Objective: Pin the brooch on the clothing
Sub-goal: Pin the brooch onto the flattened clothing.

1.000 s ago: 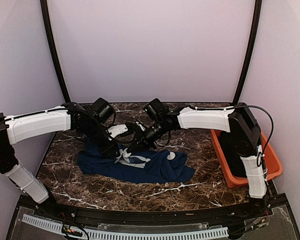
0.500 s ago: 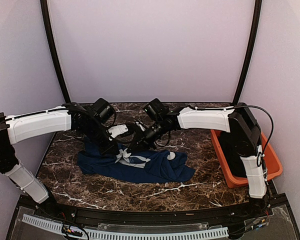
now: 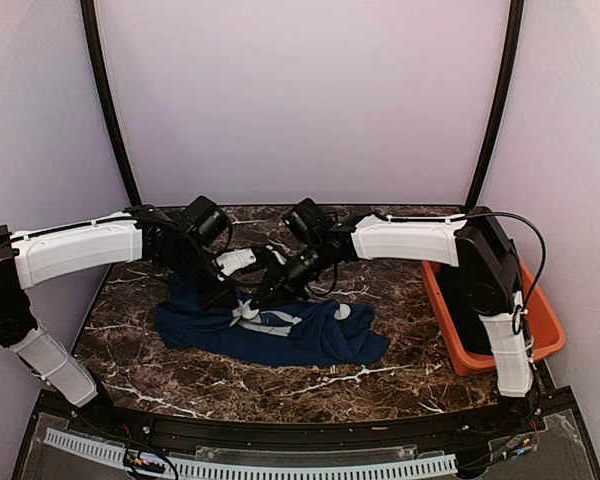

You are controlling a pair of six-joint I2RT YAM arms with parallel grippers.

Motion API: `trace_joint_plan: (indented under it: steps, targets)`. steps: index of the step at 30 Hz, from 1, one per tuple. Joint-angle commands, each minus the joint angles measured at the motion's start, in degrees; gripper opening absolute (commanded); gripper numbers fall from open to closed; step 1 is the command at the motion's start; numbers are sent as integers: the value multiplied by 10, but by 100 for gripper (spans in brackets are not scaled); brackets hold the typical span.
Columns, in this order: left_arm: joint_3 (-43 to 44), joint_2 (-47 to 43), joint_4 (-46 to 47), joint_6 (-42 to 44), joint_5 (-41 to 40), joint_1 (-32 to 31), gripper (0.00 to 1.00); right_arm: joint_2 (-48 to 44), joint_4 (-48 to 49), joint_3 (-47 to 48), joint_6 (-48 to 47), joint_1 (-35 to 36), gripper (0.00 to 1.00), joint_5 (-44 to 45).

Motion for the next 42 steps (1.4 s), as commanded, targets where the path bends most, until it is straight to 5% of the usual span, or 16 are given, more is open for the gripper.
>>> trace_joint_plan:
  steps: [1, 38, 42]
  targets:
    - [1, -14, 7, -5, -13, -2, 1, 11, -2, 14, -17, 16, 0, -24]
    - [-18, -61, 67, -29, -87, -2, 1, -1, -55, 28, -33, 36, 0, -109]
    - [-25, -81, 80, -31, -74, -2, 12, -8, -9, 8, -3, 32, 0, -123]
